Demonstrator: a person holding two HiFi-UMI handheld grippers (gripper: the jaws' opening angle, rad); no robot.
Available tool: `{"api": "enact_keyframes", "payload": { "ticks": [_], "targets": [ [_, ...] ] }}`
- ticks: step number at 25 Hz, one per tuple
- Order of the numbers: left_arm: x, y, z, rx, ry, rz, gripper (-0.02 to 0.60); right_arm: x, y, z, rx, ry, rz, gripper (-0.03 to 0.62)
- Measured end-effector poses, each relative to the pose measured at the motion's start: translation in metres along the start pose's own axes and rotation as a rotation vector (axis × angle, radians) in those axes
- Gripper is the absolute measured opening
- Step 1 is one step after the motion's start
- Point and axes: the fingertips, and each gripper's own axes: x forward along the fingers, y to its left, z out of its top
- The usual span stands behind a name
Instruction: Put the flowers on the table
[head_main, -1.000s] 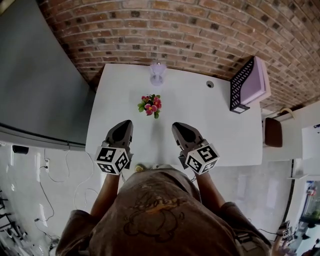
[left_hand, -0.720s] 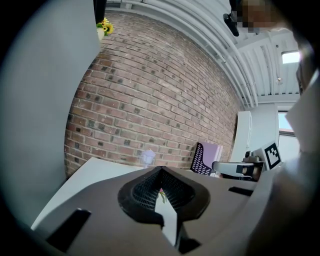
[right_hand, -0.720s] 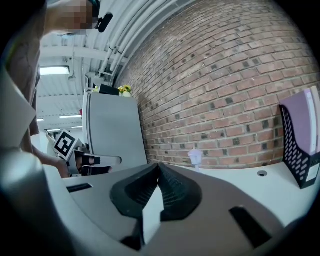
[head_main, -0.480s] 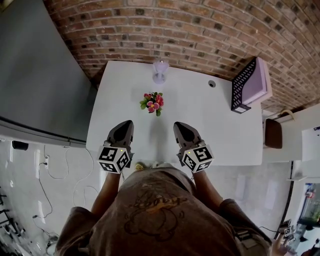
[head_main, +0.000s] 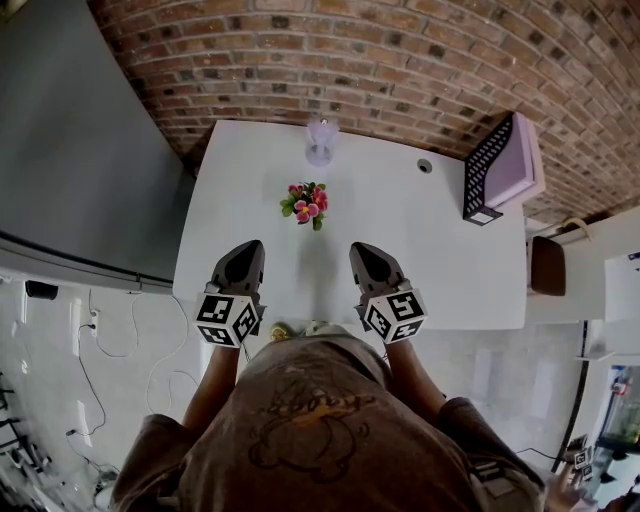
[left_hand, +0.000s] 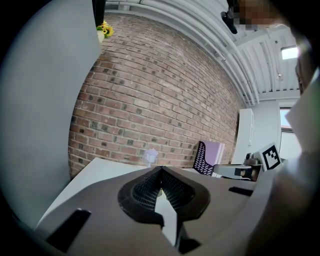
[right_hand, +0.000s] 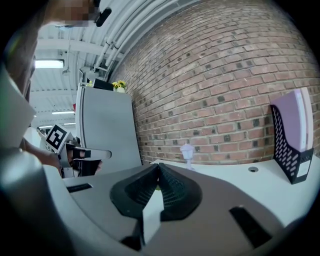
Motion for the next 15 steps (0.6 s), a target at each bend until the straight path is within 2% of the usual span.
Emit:
{"api": "enact_keyframes", "payload": {
  "ticks": [15],
  "targets": [
    [-0.0001,0.0020,-0.0030,-0.010,0.005,0.018,0.020,0.0051,0.0023,-0.0017,0.011,0.001,0.029,0.003]
  ]
}}
